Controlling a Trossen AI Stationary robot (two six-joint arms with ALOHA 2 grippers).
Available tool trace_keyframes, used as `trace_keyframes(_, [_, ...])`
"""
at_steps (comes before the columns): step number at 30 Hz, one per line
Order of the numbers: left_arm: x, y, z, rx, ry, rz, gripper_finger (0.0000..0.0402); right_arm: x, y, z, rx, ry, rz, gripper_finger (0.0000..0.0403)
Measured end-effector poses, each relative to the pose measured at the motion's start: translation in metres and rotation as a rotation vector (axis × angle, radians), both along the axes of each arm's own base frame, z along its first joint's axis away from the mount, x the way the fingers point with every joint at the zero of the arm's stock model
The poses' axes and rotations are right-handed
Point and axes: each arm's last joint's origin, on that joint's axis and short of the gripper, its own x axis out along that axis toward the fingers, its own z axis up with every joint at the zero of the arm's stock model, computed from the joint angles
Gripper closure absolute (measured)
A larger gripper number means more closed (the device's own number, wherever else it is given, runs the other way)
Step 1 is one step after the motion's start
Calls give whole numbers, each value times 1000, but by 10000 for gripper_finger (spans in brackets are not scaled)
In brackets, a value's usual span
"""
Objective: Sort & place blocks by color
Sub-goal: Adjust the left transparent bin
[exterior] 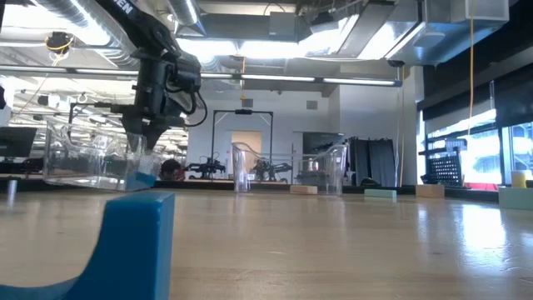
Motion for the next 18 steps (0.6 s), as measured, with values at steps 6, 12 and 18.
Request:
trace_keyframes(6, [0, 0, 0, 3, 6, 1, 221, 0, 0, 0, 0, 0, 0, 179])
trace_keyframes(12, [-1, 0, 0, 10, 32, -19, 221, 0, 0, 0, 0, 0, 0, 179])
trace_keyframes(18, [-5, -3, 4, 19, 74, -15, 221, 0, 0, 0, 0, 0, 0, 179])
